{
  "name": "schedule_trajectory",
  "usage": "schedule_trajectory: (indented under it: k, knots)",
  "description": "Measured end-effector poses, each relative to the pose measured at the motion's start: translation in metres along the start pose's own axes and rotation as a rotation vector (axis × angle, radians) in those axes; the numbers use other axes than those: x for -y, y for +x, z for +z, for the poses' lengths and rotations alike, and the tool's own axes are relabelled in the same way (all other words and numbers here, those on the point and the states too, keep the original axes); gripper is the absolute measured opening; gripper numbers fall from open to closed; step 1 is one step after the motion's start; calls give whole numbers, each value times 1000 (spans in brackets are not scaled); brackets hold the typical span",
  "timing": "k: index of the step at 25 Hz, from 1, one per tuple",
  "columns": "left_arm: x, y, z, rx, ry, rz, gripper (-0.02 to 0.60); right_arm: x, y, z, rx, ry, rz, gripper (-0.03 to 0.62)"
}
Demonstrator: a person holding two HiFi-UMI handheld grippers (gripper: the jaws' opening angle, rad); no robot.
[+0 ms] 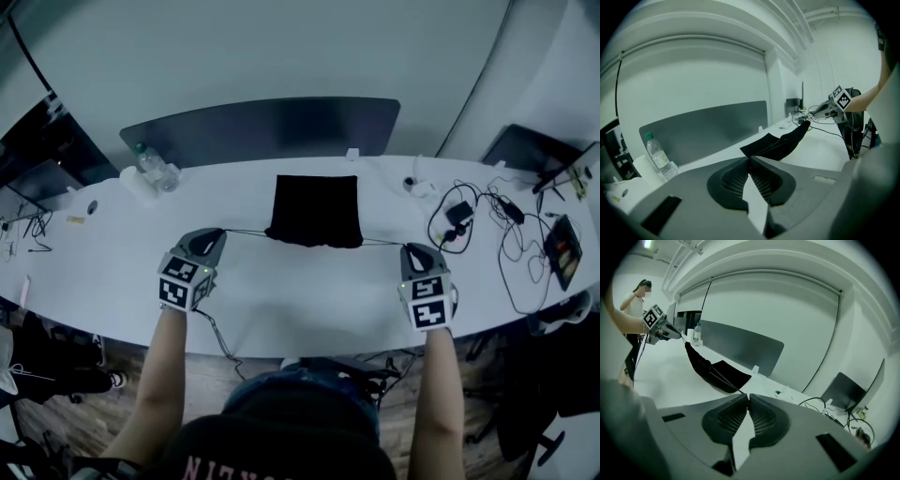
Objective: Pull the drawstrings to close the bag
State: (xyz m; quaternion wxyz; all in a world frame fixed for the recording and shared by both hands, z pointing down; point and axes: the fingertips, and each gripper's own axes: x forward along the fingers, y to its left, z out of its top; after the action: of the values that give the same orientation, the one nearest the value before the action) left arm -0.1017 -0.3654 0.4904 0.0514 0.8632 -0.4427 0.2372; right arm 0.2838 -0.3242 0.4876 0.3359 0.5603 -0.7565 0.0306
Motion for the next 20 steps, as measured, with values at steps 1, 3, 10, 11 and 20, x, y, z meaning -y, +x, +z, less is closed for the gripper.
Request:
schedule_trajectory:
  k: [1,3,10,11,20]
  knots:
    - [-2,1,2,2,2,7,15,2,0,2,4,5,-5,9]
    - [-8,2,7,9,-1,21,15,7,-1,8,15,18,-13,8]
    - [-26,3,21,41,-46,76,15,19,0,22,40,54,-46,8]
    - [-28,3,22,41,-50,82,15,21,0,23,41,56,-51,8]
    - [-42,5,22,24,-59,132,15,38,3,26,40,93,-89,8]
